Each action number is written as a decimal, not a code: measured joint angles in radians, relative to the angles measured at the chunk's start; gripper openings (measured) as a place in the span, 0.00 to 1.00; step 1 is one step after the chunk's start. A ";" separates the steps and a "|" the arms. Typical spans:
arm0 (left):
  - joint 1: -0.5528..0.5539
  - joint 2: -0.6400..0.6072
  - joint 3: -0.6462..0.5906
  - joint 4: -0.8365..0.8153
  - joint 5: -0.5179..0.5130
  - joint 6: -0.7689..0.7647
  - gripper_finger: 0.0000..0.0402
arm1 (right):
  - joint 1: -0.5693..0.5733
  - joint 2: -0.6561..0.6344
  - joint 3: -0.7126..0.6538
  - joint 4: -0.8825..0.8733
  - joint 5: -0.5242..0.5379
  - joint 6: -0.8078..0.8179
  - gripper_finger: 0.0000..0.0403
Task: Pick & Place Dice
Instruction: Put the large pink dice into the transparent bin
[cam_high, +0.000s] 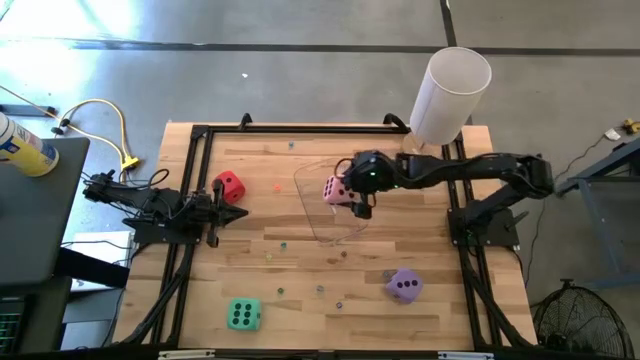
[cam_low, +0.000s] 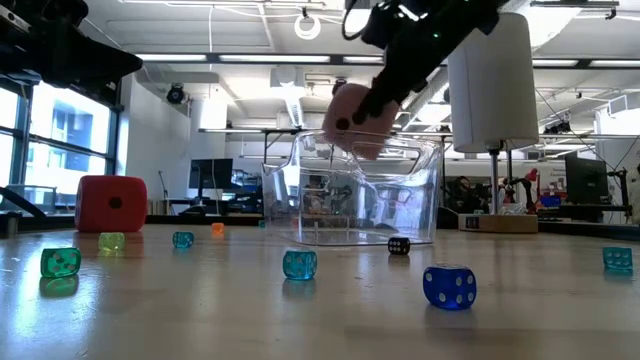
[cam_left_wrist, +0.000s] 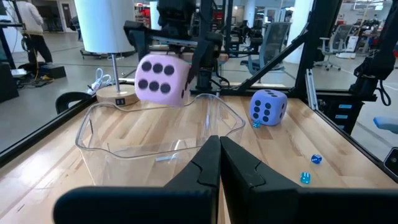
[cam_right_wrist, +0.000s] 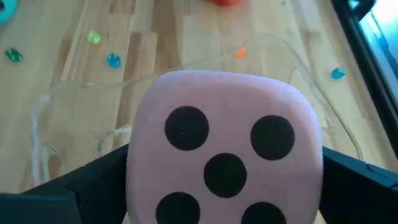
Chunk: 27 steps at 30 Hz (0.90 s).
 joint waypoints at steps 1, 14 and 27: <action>0.000 0.000 0.000 0.001 0.000 0.000 0.00 | 0.000 0.019 0.022 -0.013 0.000 -0.008 0.99; 0.000 0.000 0.000 0.003 0.000 -0.020 0.00 | -0.022 0.177 0.171 -0.094 -0.026 -0.166 0.99; 0.000 0.000 0.000 0.003 0.002 -0.031 0.00 | -0.043 0.171 0.171 -0.093 -0.122 -0.216 0.99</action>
